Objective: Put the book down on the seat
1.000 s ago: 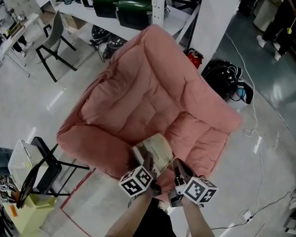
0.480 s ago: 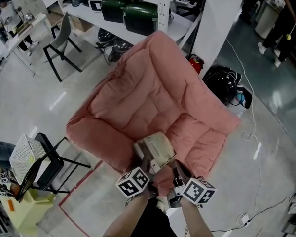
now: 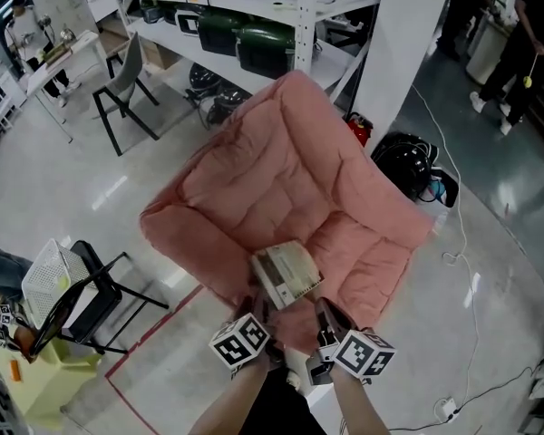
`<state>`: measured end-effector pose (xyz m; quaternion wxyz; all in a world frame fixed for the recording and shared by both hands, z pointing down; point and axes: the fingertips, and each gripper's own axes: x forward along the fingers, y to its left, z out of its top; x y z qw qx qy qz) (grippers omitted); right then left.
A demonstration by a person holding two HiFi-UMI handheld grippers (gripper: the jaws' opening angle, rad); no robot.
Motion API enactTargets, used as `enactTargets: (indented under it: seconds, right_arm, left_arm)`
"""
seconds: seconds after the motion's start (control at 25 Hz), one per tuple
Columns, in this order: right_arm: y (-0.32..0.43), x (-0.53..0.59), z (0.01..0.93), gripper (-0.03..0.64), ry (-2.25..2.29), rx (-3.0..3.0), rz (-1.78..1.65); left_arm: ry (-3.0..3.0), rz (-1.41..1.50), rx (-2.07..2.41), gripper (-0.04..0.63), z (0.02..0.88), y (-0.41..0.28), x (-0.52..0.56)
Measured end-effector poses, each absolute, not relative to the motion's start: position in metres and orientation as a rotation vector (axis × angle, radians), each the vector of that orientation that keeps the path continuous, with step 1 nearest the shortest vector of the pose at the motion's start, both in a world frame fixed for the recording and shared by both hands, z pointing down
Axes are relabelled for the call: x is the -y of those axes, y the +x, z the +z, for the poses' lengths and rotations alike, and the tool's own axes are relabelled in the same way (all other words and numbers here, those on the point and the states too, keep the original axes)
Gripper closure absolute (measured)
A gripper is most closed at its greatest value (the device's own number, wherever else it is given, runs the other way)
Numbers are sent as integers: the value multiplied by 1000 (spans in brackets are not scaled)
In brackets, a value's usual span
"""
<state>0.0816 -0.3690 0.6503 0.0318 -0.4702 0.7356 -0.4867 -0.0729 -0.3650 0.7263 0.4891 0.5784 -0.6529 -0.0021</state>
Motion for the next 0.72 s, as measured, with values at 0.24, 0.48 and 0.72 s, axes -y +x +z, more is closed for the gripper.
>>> enactTargets:
  seconds: [0.24, 0.48, 0.72]
  right_arm:
    - [89, 342, 635, 604, -1459, -2266, -1472]
    - [91, 314, 612, 604, -1455, -2275, -1429]
    - [102, 284, 592, 604, -1474, -2255, -1392]
  left_arm:
    - [1476, -9, 1598, 535, 701, -69, 344]
    - [1574, -25, 1582, 583, 668, -58, 326]
    - [1694, -52, 1520, 584, 629, -36, 306]
